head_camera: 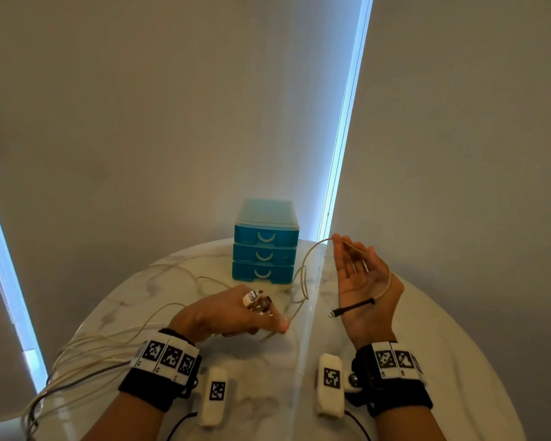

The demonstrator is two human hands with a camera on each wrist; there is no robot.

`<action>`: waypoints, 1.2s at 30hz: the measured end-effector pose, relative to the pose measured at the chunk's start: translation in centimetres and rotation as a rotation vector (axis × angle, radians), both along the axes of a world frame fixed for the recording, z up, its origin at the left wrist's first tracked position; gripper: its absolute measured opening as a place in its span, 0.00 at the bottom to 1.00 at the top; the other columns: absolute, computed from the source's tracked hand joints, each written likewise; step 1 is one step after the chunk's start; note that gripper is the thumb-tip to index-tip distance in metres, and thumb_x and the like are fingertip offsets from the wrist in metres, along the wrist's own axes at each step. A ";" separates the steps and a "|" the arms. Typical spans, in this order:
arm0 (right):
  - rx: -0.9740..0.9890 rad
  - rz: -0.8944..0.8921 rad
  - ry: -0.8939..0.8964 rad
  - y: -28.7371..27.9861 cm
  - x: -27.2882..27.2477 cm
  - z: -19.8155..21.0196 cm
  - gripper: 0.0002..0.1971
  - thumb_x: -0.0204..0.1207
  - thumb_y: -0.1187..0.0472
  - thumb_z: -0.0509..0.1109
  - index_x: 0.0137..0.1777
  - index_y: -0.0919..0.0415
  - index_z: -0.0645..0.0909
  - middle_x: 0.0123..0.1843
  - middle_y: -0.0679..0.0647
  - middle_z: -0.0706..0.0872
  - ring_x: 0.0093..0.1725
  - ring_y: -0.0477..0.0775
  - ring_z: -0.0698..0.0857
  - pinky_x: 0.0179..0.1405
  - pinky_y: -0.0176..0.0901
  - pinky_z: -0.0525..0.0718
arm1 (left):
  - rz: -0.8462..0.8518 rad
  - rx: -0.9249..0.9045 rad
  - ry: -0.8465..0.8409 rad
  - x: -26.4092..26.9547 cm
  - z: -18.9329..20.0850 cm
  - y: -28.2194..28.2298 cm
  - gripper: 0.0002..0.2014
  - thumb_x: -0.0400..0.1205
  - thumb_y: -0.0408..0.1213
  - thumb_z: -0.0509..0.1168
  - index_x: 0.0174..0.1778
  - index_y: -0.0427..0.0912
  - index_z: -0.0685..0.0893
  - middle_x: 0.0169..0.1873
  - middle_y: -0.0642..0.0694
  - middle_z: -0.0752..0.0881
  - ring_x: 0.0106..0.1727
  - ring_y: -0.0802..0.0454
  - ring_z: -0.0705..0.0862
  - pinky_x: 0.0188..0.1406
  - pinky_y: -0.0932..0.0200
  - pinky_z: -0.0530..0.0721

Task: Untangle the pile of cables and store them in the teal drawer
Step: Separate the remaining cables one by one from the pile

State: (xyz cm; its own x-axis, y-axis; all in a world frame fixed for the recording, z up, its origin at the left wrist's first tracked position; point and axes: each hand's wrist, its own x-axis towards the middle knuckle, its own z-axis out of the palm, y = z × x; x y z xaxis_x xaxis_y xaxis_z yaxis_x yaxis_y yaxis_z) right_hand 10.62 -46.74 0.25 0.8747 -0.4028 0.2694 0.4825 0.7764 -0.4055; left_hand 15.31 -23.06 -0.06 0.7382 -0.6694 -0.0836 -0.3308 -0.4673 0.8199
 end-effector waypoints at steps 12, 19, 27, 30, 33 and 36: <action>0.080 -0.543 0.213 -5.7 -0.3 -0.7 0.11 0.76 0.72 0.62 0.42 0.64 0.87 0.52 0.60 0.90 0.64 0.66 0.90 0.66 0.47 0.90 | 0.987 -0.806 -0.193 3.8 -1.1 2.2 0.13 0.88 0.46 0.71 0.42 0.41 0.90 0.35 0.46 0.88 0.37 0.47 0.81 0.42 0.48 0.79; -1.324 -0.166 0.772 -0.4 1.6 -3.4 0.07 0.82 0.58 0.76 0.49 0.59 0.94 0.50 0.55 0.95 0.52 0.50 0.90 0.50 0.42 0.87 | 0.757 -0.909 -0.116 4.3 -1.7 2.1 0.09 0.88 0.48 0.73 0.54 0.47 0.93 0.25 0.57 0.79 0.26 0.58 0.70 0.25 0.60 0.68; -1.514 -0.240 0.348 3.7 1.8 -2.8 0.23 0.82 0.58 0.79 0.74 0.39 0.81 0.68 0.32 0.81 0.66 0.32 0.79 0.61 0.33 0.83 | 0.424 -0.862 -0.067 2.5 -0.6 1.7 0.15 0.87 0.51 0.72 0.61 0.44 0.92 0.25 0.53 0.69 0.25 0.56 0.62 0.22 0.61 0.61; -1.691 -0.035 0.334 3.9 2.4 -4.1 0.19 0.85 0.59 0.77 0.72 0.40 0.83 0.67 0.35 0.87 0.63 0.35 0.86 0.66 0.33 0.82 | 0.378 -0.911 -0.078 2.5 -0.5 1.8 0.16 0.88 0.50 0.71 0.62 0.42 0.91 0.26 0.52 0.68 0.25 0.55 0.61 0.21 0.60 0.60; -1.620 0.083 0.491 3.2 2.3 -4.8 0.06 0.88 0.61 0.72 0.58 0.50 0.89 0.52 0.50 0.95 0.47 0.43 0.92 0.47 0.38 0.88 | 0.425 -1.095 -0.079 2.9 -0.3 2.3 0.16 0.88 0.48 0.71 0.62 0.40 0.91 0.26 0.50 0.67 0.24 0.55 0.60 0.19 0.60 0.58; -1.310 -0.049 0.689 2.2 2.2 -4.8 0.07 0.89 0.67 0.68 0.56 0.62 0.89 0.40 0.58 0.94 0.33 0.52 0.91 0.29 0.42 0.85 | 0.491 -1.376 0.015 3.7 0.2 3.8 0.09 0.92 0.44 0.67 0.55 0.48 0.92 0.24 0.54 0.68 0.20 0.60 0.61 0.17 0.63 0.56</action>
State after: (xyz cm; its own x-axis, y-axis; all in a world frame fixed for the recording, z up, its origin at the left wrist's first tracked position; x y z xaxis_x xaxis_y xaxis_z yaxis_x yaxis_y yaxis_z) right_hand 12.80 -44.53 -4.53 0.9712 -0.2383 0.0032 -0.0767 -0.3255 -0.9424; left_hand 19.02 -19.21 0.13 0.9159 0.0885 0.3916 -0.3604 0.6109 0.7049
